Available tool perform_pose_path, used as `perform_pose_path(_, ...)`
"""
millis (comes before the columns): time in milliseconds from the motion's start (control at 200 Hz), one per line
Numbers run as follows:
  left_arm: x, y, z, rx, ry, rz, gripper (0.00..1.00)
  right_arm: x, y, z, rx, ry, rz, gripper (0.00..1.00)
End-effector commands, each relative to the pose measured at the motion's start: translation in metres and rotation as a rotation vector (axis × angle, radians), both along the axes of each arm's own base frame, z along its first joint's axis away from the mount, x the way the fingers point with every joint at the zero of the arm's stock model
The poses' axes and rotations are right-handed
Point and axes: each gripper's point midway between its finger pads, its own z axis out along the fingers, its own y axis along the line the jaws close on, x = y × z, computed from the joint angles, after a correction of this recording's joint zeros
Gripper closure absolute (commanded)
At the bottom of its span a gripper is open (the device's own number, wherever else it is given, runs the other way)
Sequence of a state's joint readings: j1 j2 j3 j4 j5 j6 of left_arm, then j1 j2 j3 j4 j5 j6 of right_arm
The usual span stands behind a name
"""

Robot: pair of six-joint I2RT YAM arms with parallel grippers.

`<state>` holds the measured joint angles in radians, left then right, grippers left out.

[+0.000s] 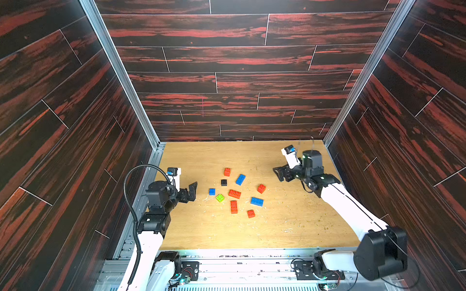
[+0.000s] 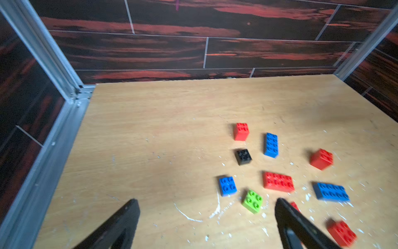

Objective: Assemble the letter f with lego
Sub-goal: Pick up the lego brick from the center of the board.

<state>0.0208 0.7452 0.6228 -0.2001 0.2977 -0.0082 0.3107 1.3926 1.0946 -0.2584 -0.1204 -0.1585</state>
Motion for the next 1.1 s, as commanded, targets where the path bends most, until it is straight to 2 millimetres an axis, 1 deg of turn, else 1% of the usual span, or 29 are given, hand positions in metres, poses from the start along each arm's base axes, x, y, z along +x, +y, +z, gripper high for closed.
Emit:
perform_pose_path(0,-0.021,-0.01,-0.021,-0.015,0.069,-0.06,0.0,-0.024,0.014,-0.037,-0.065,0.189,0.057,0.14)
perform_pose_path(120,-0.036,-0.013,-0.031,-0.01,0.095,-0.08,0.0,-0.031,0.03,-0.051,-0.089,0.234,0.102,0.17)
perform_pose_path(241,-0.047,-0.015,-0.035,-0.034,0.09,-0.079,0.0,-0.033,0.04,-0.065,-0.095,0.28,0.131,0.19)
perform_pose_path(401,-0.061,-0.016,-0.039,-0.053,0.075,-0.076,0.0,-0.033,0.044,-0.085,-0.125,0.34,0.156,0.22)
perform_pose_path(531,-0.069,-0.017,-0.038,-0.053,0.07,-0.077,0.0,-0.03,0.045,-0.098,-0.156,0.366,0.156,0.24)
perform_pose_path(586,-0.072,-0.02,-0.037,-0.057,0.064,-0.094,0.0,-0.029,0.046,-0.103,-0.163,0.373,0.16,0.25)
perform_pose_path(787,-0.077,-0.036,-0.035,-0.074,0.033,-0.171,0.0,-0.022,0.048,-0.121,-0.168,0.4,0.145,0.27)
perform_pose_path(887,-0.076,-0.037,-0.036,-0.06,0.035,-0.17,0.0,-0.017,0.05,-0.13,-0.171,0.413,0.137,0.27)
perform_pose_path(1092,-0.075,-0.038,-0.038,-0.049,0.046,-0.173,0.0,-0.007,0.055,-0.139,-0.165,0.422,0.127,0.28)
